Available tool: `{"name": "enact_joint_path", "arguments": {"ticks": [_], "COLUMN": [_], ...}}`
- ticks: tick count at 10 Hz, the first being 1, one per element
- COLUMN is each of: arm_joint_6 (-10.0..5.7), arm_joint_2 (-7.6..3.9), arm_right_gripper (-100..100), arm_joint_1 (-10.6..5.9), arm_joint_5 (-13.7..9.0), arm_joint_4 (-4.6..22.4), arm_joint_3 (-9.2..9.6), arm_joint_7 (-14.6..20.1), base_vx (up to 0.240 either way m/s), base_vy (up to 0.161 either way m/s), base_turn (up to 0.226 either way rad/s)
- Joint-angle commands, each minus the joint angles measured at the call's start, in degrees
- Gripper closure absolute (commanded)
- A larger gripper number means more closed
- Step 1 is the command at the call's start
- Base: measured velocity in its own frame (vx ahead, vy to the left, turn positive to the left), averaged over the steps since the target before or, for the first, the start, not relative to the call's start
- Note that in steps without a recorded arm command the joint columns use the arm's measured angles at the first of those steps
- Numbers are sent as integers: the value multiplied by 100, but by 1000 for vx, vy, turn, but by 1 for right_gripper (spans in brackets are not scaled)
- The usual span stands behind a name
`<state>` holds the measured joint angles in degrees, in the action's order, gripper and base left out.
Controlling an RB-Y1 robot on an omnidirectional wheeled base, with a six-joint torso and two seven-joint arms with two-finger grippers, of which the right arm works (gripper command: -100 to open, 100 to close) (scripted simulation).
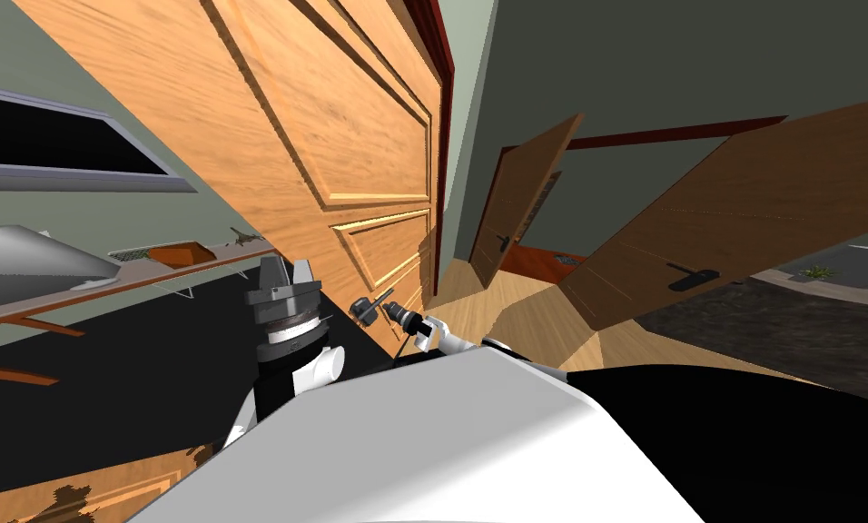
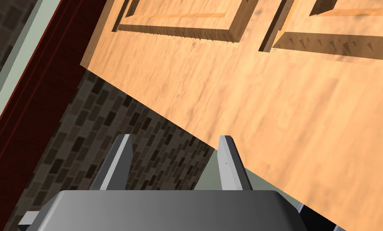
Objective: Push the door open
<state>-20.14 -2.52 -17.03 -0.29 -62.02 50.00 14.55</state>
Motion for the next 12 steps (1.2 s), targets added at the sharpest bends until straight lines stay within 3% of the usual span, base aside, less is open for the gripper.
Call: {"name": "enact_joint_path", "arguments": {"ticks": [1, 2, 6, 9, 12], "arm_joint_6": [0, 15, 34, 29, 19], "arm_joint_2": [0, -79, -68, -103, -36], "arm_right_gripper": [100, -100, -100, -100, -100], "arm_joint_1": [0, 4, 1, -10, -24], "arm_joint_5": [0, 1, 2, 9, 16], "arm_joint_4": [0, -9, -16, 41, 99], "arm_joint_3": [0, -44, -105, -167, -226], "arm_joint_7": [0, -18, -40, -76, -110], "base_vx": [0, -103, -153, 85, 108], "base_vy": [0, -56, -113, 119, 170], "base_turn": [0, -103, -51, 25, 26]}}
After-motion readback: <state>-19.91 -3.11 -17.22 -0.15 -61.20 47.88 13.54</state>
